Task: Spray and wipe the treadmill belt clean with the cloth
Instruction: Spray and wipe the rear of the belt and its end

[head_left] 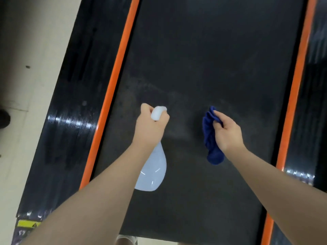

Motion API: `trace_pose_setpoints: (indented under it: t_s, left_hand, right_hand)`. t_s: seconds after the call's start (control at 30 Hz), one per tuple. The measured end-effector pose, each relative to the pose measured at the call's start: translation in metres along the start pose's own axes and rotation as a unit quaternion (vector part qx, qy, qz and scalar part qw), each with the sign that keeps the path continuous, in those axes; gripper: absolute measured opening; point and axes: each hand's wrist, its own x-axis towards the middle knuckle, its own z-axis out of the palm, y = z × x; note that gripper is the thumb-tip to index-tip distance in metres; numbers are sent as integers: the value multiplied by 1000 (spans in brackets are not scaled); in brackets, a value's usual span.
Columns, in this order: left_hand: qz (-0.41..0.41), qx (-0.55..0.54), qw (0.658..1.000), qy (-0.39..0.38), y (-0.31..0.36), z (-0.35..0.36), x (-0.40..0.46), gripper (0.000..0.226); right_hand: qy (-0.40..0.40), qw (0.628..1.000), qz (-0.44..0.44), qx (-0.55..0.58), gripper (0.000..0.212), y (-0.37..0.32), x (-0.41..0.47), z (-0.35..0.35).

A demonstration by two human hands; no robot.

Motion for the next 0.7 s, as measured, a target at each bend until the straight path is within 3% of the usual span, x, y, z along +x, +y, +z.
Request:
trace_pose_setpoints:
  t_s: [0.1, 0.27, 0.47, 0.6, 0.63, 0.7]
  left_hand:
    - [-21, 6, 1000, -20, -3, 14, -7, 31]
    - [17, -2, 998, 57, -3, -20, 7, 30]
    - [67, 2, 991, 114, 0, -92, 30, 30]
    - [74, 18, 986, 149, -6, -124, 45, 40]
    - [73, 20, 986, 146, -8, -128, 48, 38]
    - [75, 11, 988, 137, -14, -129, 54, 34]
  right_hand:
    - [-19, 996, -45, -80, 41, 9, 14, 5]
    - [-60, 962, -191, -184, 44, -20, 34, 47]
    - [-10, 923, -291, -253, 52, -76, 42, 144]
    - [-92, 774, -513, -359, 60, -85, 46, 161]
    - [-86, 779, -507, -359, 58, -96, 59, 155]
    - [-26, 847, -396, -353, 54, -113, 85, 149]
